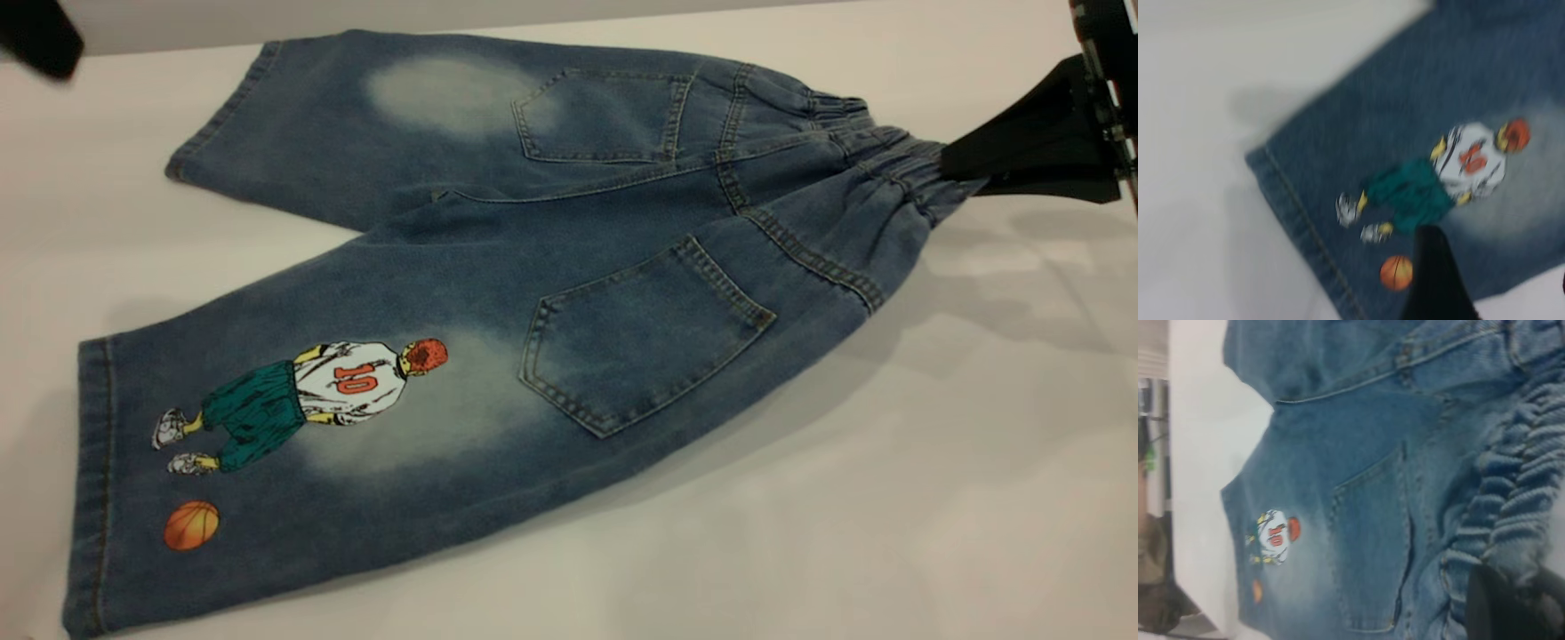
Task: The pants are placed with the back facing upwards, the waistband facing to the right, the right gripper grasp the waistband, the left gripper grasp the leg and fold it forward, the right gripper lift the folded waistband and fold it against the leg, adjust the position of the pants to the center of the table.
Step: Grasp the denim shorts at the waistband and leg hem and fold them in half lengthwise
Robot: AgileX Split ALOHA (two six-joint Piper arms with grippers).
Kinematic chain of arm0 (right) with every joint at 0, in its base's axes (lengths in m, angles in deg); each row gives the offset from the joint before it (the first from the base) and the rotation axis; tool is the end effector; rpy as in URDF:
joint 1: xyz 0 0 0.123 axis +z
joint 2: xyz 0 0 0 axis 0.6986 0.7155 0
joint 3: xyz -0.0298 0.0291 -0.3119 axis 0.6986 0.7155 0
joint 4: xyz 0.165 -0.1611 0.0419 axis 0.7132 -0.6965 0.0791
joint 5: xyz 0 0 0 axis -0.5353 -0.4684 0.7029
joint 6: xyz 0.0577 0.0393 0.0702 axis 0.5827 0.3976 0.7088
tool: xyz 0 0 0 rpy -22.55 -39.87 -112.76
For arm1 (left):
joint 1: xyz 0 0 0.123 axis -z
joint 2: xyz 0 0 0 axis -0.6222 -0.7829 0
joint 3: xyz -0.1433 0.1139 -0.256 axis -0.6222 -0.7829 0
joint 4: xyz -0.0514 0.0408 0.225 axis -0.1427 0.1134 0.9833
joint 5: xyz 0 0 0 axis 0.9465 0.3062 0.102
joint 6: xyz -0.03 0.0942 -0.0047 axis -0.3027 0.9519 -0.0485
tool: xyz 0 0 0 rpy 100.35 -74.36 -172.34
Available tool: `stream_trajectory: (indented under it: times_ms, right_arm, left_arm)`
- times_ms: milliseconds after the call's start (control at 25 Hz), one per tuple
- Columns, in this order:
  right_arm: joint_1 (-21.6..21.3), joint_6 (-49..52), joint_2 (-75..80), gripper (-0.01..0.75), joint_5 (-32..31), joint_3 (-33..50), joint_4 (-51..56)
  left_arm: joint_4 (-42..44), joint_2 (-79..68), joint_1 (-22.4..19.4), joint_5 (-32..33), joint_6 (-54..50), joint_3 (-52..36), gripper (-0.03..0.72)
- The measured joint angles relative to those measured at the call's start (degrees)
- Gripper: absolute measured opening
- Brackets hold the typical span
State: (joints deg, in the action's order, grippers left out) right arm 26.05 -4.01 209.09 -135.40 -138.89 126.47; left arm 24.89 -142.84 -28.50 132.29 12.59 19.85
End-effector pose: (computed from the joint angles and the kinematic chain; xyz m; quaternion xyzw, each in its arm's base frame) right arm 0.3267 -0.0217 0.1180 0.0979 0.8753 0.4454 0.1610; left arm 0.2428 -0.0547 0.2775 0.0693 0.9812 -0.0775 0.1626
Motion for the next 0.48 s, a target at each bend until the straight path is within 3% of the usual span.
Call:
stream_trajectory:
  times_ms: [480]
  right_arm:
    - [0.05,4.60,-1.43,0.029,3.81,-1.94,-4.10]
  left_arm:
    - [-0.02,-9.50,1.49,6.53,5.37,0.00,0.411]
